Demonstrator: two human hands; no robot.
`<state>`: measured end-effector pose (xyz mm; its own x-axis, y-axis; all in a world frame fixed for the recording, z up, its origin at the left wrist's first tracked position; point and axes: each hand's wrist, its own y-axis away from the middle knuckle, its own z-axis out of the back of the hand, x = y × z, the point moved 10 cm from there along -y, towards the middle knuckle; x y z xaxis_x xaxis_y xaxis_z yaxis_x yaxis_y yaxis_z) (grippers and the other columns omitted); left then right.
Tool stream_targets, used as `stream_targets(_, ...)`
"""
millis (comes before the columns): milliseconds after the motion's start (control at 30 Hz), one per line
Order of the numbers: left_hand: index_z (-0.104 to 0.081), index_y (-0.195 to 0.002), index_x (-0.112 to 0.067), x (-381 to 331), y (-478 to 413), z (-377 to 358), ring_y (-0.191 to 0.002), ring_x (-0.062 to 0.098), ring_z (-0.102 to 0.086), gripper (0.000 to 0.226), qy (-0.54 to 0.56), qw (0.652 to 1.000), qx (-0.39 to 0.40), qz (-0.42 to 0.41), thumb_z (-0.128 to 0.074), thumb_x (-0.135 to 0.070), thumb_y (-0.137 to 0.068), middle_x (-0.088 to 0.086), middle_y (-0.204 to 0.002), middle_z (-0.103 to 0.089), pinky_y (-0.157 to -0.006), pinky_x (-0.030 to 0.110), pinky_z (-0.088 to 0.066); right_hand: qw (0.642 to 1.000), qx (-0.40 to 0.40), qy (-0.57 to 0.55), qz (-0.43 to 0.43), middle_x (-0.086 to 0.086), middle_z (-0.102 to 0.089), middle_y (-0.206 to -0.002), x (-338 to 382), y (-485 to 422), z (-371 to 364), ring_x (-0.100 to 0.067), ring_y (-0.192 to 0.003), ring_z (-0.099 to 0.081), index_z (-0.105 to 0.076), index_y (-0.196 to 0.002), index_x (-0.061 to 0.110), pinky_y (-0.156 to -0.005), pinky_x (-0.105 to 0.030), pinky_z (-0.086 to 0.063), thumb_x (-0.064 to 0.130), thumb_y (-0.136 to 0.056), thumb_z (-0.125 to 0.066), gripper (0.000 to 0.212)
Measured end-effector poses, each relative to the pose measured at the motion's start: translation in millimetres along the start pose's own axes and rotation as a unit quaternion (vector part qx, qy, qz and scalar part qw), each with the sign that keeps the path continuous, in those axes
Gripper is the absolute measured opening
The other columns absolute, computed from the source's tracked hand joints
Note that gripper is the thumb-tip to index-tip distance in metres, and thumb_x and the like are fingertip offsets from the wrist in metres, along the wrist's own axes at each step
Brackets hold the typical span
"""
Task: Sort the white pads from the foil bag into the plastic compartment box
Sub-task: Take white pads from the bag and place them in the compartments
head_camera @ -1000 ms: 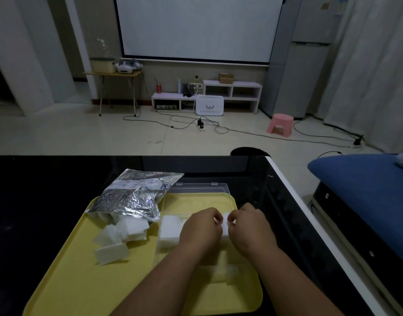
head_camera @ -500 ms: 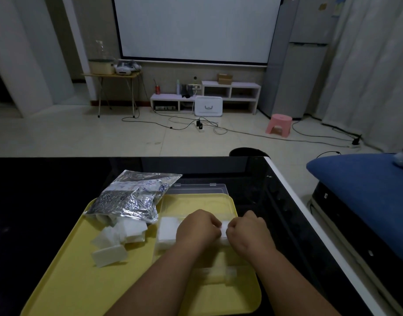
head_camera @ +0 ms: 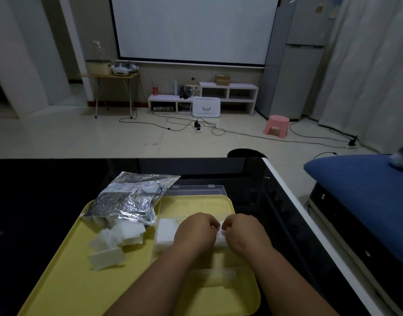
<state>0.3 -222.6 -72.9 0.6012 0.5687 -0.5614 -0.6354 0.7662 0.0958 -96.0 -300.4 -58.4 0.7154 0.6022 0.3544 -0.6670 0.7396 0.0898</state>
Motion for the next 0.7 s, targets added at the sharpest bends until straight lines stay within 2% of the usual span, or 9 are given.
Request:
stream_targets(133, -0.072, -0.113, -0.031, -2, 7, 3, -0.103, 0.018, -0.063, 0.030, -0.053, 0.998, 0.029, -0.029, -0.054, -0.018, -0.092, -0.004, -0.116, -0.069, -0.090, 0.033, -0.052, 0.999, 0.031, 0.027, 0.001, -0.005, -0.067, -0.109, 7, 0, -7, -0.024, -0.095, -0.061, -0.070, -0.110, 0.026, -0.084, -0.038, -0.055, 0.021, -0.091, -0.052, 0.027)
stream_targets(267, -0.068, -0.121, -0.029, 0, 17, 9, -0.108, 0.019, -0.062, 0.039, -0.062, 0.995, 0.053, -0.051, -0.052, -0.010, -0.091, 0.000, -0.121, -0.067, -0.094, 0.035, -0.051, 0.999, 0.032, 0.040, 0.009, -0.004, -0.068, -0.105, 14, 1, -6, -0.023, -0.092, -0.063, -0.073, -0.102, 0.024, -0.084, -0.038, -0.056, 0.022, -0.088, -0.054, 0.024)
stream_targets(433, -0.067, -0.122, -0.025, 4, 28, 38, -0.113, 0.015, -0.059, 0.036, -0.033, 0.997, -0.015, -0.069, -0.049, -0.011, -0.094, -0.003, -0.124, -0.066, -0.092, 0.029, -0.048, 0.999, -0.026, -0.013, 0.029, -0.001, -0.068, -0.114, 23, 5, 9, -0.020, -0.100, -0.062, -0.070, -0.111, 0.027, -0.086, -0.036, -0.054, 0.011, -0.090, -0.047, 0.035)
stream_targets(700, -0.070, -0.112, -0.027, 34, 49, 92, -0.106, 0.015, -0.061, 0.027, 0.024, 0.995, -0.090, -0.042, -0.049, -0.020, -0.096, -0.006, -0.119, -0.067, -0.091, 0.033, -0.051, 0.992, -0.021, -0.078, 0.098, 0.004, -0.068, -0.117, 69, 16, 13, -0.015, -0.106, -0.061, -0.069, -0.112, 0.026, -0.090, -0.033, -0.051, 0.009, -0.091, -0.041, 0.039)
